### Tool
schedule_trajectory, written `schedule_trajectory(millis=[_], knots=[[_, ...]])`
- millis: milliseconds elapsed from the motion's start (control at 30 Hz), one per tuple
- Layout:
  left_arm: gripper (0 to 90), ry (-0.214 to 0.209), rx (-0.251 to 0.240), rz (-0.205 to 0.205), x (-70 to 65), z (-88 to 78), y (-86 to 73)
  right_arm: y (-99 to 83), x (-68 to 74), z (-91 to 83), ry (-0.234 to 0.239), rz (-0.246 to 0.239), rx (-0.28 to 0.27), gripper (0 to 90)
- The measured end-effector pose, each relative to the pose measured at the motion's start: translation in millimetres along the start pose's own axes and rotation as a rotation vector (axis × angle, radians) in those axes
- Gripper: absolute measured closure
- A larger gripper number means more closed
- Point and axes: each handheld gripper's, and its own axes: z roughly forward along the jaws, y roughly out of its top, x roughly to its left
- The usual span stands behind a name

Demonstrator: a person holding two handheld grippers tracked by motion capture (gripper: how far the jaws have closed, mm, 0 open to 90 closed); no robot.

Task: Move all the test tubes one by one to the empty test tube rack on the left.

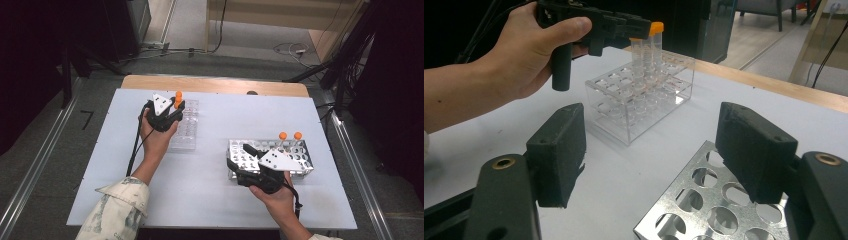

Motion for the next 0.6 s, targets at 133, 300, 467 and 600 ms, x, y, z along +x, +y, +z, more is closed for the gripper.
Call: schedule_trajectory(millis=[133, 300, 467, 600], knots=[[50.8, -0.010, 0.007, -0.014, -0.7, -0.5, 0.3, 0.1, -0.6, -1.0, -0.006, 0.002, -0.002, 27.0], [41.1, -0.044, 0.023, -0.040, -4.5, -8.8, 3.2, -0.4, -5.1, -4.5, -0.026, 0.005, -0.006, 27.0], [37.7, -0.066, 0.014, -0.081, -3.9, -22.0, 4.7, -1.2, -12.5, -12.5, -0.054, 0.013, -0.015, 27.0], [31.9, -0.093, 0.020, -0.115, -4.6, -34.0, 4.7, -3.4, -20.8, -22.2, -0.086, 0.022, -0.018, 26.9]])
